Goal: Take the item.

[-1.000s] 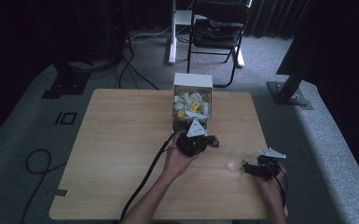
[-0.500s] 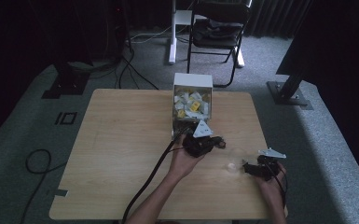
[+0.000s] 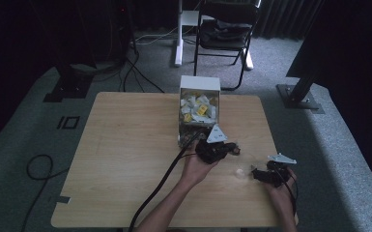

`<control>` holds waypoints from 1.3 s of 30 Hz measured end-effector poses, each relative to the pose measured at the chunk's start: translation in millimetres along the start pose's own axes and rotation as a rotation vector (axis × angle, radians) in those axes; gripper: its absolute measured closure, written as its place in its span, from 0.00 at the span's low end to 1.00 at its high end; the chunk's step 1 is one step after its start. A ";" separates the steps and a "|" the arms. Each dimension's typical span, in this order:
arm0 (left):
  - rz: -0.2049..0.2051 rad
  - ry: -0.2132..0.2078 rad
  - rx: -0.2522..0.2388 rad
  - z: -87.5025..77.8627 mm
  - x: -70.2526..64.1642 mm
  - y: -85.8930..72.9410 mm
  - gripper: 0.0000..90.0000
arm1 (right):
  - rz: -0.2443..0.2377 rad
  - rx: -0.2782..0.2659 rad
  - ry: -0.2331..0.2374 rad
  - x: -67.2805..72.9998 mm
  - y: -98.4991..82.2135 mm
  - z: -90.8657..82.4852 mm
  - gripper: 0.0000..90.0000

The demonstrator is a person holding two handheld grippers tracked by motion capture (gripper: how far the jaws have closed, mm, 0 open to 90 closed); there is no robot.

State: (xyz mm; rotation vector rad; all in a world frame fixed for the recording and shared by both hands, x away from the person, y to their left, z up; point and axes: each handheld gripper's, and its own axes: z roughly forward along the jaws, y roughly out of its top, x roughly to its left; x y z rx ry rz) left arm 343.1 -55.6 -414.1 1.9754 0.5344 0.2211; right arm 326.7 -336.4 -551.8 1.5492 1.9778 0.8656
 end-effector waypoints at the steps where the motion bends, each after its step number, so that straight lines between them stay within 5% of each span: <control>1: -0.001 -0.001 0.000 1.2 -0.5 0.1 1.00 | 0.000 0.000 0.000 0.0 0.0 0.0 0.16; 20: 0.021 -0.048 0.019 36.0 -23.6 9.6 1.00 | -0.001 0.000 0.001 0.0 0.0 0.0 0.16; 25: 0.019 -0.033 0.025 39.7 -24.6 7.6 0.73 | 0.000 0.001 0.001 0.0 0.0 0.0 0.16; 34: -0.024 0.049 -0.004 5.6 -4.0 -7.3 0.62 | 0.003 0.002 0.001 0.3 0.0 -0.1 0.16; 39: -0.041 0.154 -0.006 -25.8 9.9 -25.2 0.61 | 0.000 0.003 0.001 0.1 -0.1 -0.1 0.16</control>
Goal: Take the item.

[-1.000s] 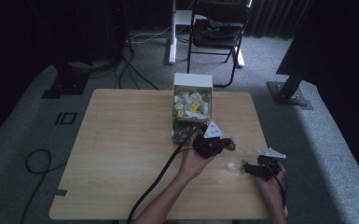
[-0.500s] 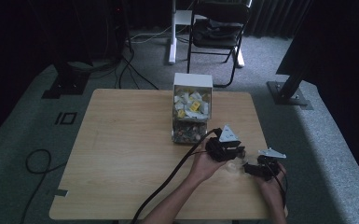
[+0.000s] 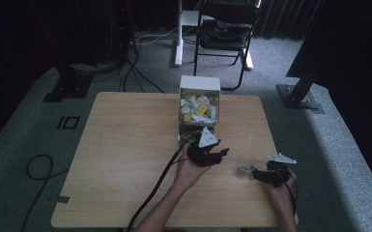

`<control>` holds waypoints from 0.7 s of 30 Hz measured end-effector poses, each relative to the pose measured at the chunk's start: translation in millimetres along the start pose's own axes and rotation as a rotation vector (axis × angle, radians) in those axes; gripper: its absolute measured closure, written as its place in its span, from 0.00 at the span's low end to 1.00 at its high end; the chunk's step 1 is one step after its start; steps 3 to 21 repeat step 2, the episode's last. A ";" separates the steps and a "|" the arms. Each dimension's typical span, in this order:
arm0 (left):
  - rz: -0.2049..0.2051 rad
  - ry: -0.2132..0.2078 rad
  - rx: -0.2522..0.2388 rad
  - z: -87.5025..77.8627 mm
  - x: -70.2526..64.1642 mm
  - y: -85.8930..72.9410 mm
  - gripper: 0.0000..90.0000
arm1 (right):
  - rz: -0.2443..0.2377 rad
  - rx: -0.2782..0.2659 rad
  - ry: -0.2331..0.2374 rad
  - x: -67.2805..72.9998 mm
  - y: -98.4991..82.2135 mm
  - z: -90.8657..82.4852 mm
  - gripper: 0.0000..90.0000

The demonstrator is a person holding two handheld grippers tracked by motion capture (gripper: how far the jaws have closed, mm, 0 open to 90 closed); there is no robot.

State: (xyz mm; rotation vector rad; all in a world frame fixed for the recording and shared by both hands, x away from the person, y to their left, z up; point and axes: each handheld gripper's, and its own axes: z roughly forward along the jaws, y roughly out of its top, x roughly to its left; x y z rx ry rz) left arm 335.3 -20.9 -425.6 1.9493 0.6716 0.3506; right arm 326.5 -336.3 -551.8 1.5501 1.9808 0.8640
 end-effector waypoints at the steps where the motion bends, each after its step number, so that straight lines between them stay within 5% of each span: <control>1: 0.000 0.000 0.000 0.0 0.0 0.0 0.61 | 0.000 0.000 0.000 0.0 0.0 0.0 0.16; 2: -0.006 0.026 -0.007 -7.6 4.5 -3.9 0.61 | 0.000 0.001 0.000 0.0 0.0 0.0 0.16; 21: -0.006 0.026 -0.007 -7.6 4.5 -3.9 0.61 | 0.000 0.001 0.000 0.0 0.0 0.0 0.16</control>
